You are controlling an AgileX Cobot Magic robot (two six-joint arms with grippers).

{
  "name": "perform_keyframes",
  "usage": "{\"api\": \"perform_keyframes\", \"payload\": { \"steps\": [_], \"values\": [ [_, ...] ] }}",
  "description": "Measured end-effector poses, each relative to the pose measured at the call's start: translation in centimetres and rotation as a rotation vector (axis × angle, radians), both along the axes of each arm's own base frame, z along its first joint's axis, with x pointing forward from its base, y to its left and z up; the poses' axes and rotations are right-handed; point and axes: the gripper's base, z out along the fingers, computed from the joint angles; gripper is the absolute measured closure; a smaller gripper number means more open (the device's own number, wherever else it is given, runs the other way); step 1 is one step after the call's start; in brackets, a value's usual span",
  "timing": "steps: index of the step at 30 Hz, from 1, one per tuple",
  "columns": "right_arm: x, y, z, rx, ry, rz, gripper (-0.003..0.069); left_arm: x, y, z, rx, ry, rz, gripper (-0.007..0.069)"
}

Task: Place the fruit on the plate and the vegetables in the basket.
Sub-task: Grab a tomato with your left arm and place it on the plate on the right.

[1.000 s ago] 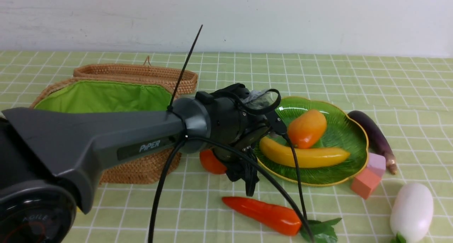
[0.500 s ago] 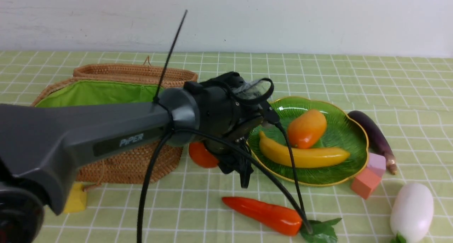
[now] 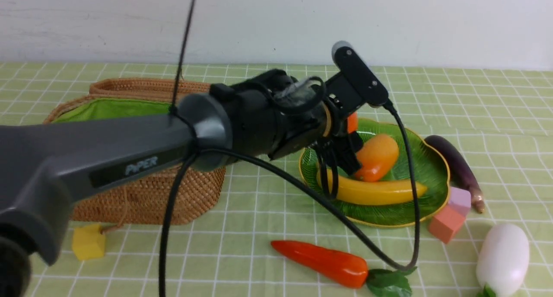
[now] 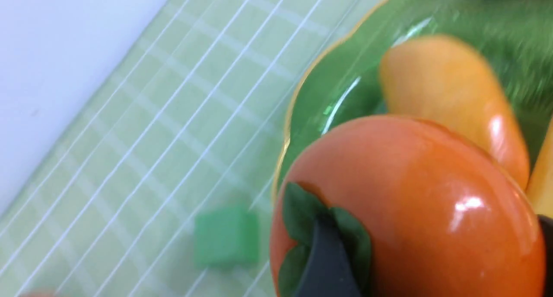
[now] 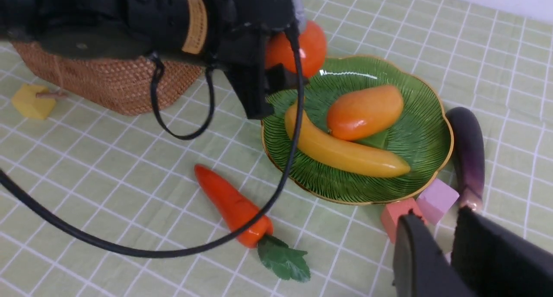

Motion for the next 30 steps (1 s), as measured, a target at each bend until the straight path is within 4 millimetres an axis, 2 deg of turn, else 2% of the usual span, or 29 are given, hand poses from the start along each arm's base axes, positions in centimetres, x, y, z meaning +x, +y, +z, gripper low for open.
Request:
{"api": "perform_keyframes", "payload": {
  "steps": [5, 11, 14, 17, 20, 24, 28, 30],
  "values": [
    [-0.1, 0.0, -0.1, -0.005, 0.012, 0.002, 0.0519, 1.4, -1.0, -2.9, -0.015, 0.012, -0.016, 0.0116],
    [-0.2, 0.0, -0.3, -0.015, 0.036, 0.006, 0.0519, 2.1, -1.2, -3.8, 0.0, 0.017, -0.01, 0.0116],
    [-0.2, 0.0, -0.3, -0.016, 0.038, 0.006, 0.0519, 2.1, -1.2, -3.7, 0.0, 0.015, -0.011, 0.0072],
    [-0.2, 0.0, -0.3, -0.016, 0.032, 0.004, 0.0519, 2.1, -1.1, -3.6, 0.003, 0.017, -0.006, -0.0005],
    [-0.1, 0.0, -0.3, -0.015, 0.028, 0.003, 0.0519, 2.0, -0.9, -2.9, -0.001, 0.011, 0.0, -0.004],
    [-0.1, 0.0, -0.3, -0.015, 0.028, 0.003, 0.0519, 1.5, -0.7, -1.3, -0.005, -0.001, 0.009, -0.0022],
    [-0.1, 0.0, -0.3, -0.015, 0.027, 0.003, 0.0519, -0.1, -0.5, 1.0, 0.024, 0.025, 0.045, 0.0053],
    [-0.1, 0.0, -0.3, -0.015, 0.027, 0.003, 0.0519, -2.5, -0.5, 3.5, 0.037, 0.071, 0.091, 0.0167]
  ]
}}
